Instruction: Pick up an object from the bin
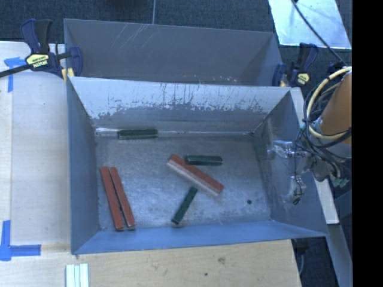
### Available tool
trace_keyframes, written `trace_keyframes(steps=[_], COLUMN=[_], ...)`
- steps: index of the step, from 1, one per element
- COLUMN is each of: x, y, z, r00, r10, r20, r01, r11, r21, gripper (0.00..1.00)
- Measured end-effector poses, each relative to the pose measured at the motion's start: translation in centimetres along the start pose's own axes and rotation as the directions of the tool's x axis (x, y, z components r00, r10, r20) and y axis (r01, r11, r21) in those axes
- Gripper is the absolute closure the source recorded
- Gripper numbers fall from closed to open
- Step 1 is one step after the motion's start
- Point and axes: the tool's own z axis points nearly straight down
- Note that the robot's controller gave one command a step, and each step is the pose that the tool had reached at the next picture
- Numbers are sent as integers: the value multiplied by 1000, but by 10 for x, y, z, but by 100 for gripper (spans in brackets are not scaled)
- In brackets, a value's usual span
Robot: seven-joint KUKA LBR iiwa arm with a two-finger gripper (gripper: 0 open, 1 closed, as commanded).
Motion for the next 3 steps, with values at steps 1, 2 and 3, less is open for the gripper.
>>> trace_keyframes(steps=[1,2,3], x=[-69,-112,-110], y=[56,130,124], z=[92,98,97], r00=[995,996,997], r10=[-95,-86,-82], r20=[5,9,8], r01=[95,86,82], r11=[995,996,997], r21=[-3,-3,1], gripper=[0,0,100])
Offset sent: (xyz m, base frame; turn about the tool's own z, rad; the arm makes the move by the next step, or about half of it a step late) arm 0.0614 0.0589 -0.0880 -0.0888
